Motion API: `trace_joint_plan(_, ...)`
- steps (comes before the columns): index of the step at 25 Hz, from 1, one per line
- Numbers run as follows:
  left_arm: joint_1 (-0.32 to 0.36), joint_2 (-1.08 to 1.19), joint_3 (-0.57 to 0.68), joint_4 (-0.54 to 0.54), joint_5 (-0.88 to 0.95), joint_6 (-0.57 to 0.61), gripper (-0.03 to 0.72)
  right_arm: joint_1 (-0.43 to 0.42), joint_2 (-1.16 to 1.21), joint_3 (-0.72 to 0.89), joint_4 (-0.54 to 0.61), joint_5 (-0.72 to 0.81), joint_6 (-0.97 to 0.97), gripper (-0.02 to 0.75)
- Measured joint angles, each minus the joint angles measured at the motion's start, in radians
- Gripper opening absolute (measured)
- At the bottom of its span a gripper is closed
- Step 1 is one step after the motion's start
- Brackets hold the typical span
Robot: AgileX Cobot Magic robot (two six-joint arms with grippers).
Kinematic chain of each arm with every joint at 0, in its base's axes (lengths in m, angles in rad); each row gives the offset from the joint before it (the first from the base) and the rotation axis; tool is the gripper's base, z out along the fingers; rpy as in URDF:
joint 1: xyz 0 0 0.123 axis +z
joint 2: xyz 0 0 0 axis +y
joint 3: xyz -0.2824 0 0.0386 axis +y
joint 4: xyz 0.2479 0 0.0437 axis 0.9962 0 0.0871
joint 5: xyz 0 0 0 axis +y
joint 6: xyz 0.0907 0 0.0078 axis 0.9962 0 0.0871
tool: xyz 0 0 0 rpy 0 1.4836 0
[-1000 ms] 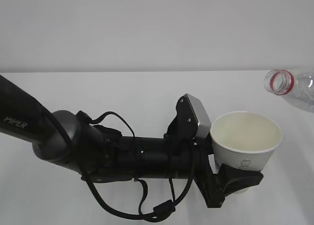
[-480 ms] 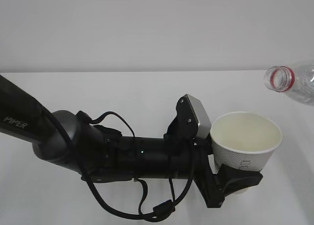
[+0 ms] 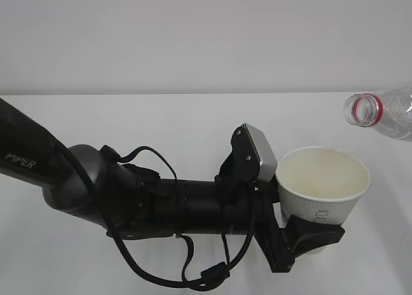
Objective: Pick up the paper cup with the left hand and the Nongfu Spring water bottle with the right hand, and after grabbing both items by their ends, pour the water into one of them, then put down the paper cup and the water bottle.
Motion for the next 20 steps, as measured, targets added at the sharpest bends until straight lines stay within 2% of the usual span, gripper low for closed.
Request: trace_joint_plan(20, 0.0, 0.0, 0.0, 0.0, 0.0, 0.0, 0.546, 0.0, 0.0, 0.0, 0.0, -0.019, -0.055, 0.458)
